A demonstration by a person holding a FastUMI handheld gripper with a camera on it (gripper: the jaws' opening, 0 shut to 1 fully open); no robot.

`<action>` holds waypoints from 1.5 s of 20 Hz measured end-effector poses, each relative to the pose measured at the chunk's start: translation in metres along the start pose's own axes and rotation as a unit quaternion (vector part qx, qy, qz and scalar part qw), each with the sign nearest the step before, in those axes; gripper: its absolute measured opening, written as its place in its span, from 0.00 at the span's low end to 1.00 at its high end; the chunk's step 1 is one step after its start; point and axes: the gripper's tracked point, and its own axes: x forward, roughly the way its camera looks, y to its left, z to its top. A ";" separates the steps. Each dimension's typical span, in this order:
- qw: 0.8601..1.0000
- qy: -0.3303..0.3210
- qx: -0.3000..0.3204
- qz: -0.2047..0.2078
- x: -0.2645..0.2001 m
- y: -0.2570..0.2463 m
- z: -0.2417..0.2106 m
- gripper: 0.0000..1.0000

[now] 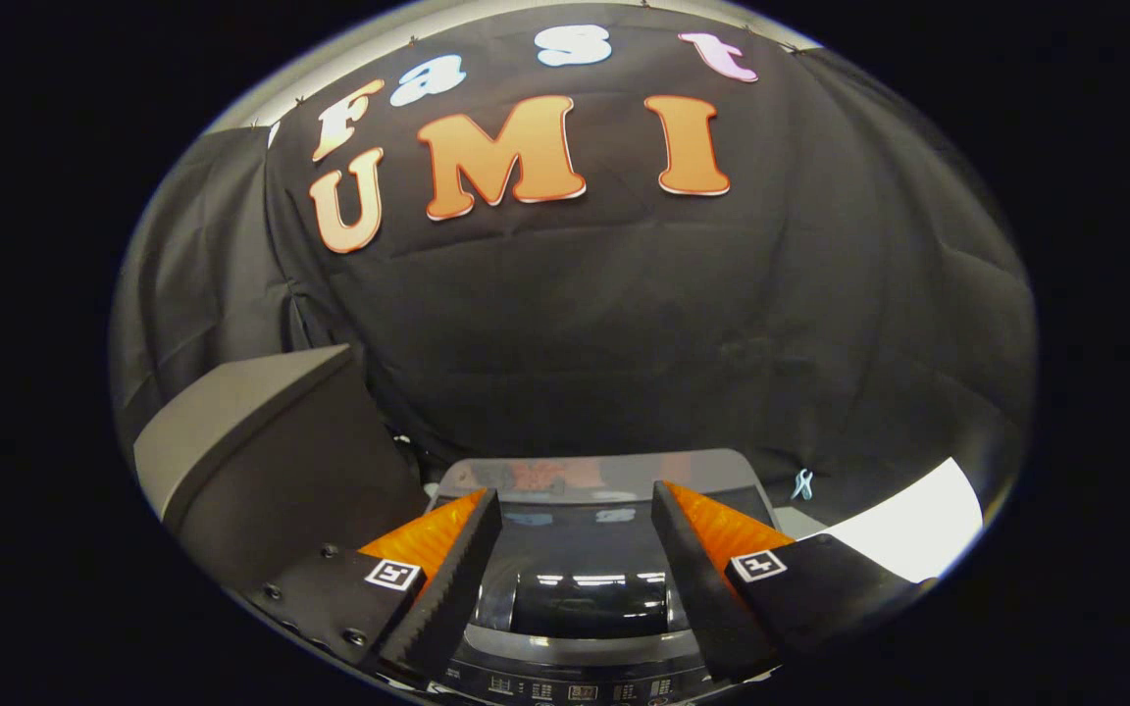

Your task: Put the clothes into the washing machine and then close the washing machine lid.

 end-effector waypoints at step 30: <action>0.975 -0.222 0.011 -0.027 -0.243 -0.102 0.215 0.98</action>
